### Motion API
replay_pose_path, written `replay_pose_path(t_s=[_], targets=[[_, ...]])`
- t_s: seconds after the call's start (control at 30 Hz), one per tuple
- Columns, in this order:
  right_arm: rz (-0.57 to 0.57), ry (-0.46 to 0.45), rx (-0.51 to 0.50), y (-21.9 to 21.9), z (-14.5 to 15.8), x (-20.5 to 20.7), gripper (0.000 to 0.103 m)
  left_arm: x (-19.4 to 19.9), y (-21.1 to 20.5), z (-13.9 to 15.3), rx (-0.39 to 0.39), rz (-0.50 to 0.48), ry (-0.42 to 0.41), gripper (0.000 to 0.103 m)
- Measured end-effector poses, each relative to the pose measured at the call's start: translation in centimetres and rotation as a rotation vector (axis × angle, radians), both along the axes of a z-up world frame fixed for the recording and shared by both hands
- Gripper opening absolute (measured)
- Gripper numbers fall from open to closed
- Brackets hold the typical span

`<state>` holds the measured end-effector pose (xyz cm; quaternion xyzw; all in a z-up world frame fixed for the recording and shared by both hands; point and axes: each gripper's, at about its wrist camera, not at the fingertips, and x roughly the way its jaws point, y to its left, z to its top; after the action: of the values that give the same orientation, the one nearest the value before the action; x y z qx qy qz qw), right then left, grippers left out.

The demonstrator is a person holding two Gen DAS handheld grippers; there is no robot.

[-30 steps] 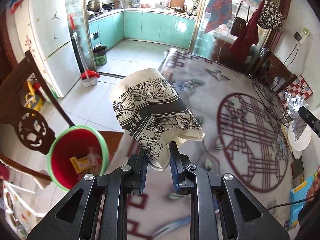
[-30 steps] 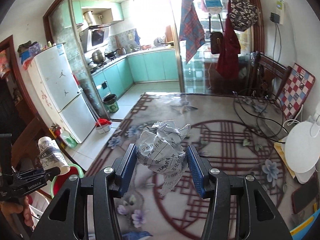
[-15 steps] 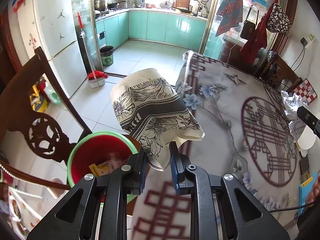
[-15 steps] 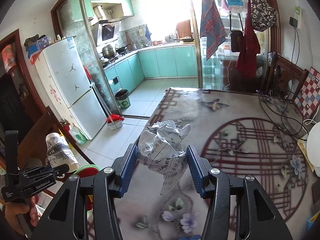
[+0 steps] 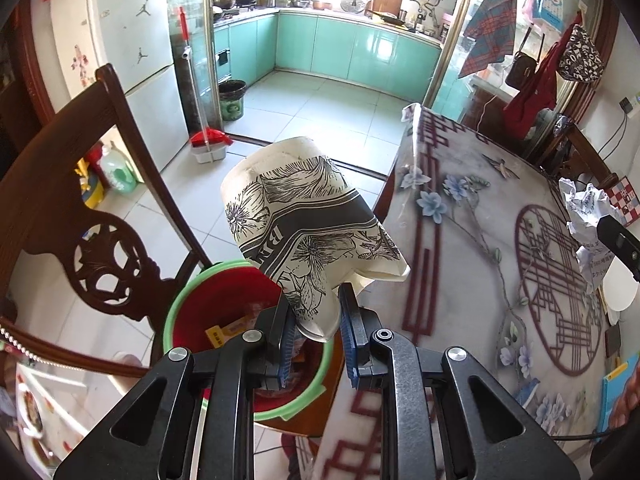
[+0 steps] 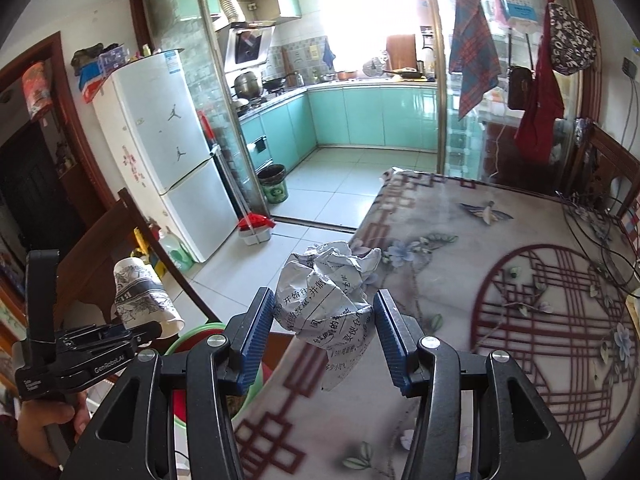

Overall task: Collect trash
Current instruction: 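Carry the cup and crumpled paper over the red bucket and open both grippers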

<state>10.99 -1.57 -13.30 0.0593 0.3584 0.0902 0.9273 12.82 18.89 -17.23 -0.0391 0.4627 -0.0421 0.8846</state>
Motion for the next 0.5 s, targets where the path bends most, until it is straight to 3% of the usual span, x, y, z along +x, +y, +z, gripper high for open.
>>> replay_pose_path(t_s=[0.5], targets=[[0.123, 0.041, 0.001, 6.9, -1.8, 2.3, 0.050, 1.0, 5.0, -2.0, 0.010, 0.058, 0.054, 0.020]])
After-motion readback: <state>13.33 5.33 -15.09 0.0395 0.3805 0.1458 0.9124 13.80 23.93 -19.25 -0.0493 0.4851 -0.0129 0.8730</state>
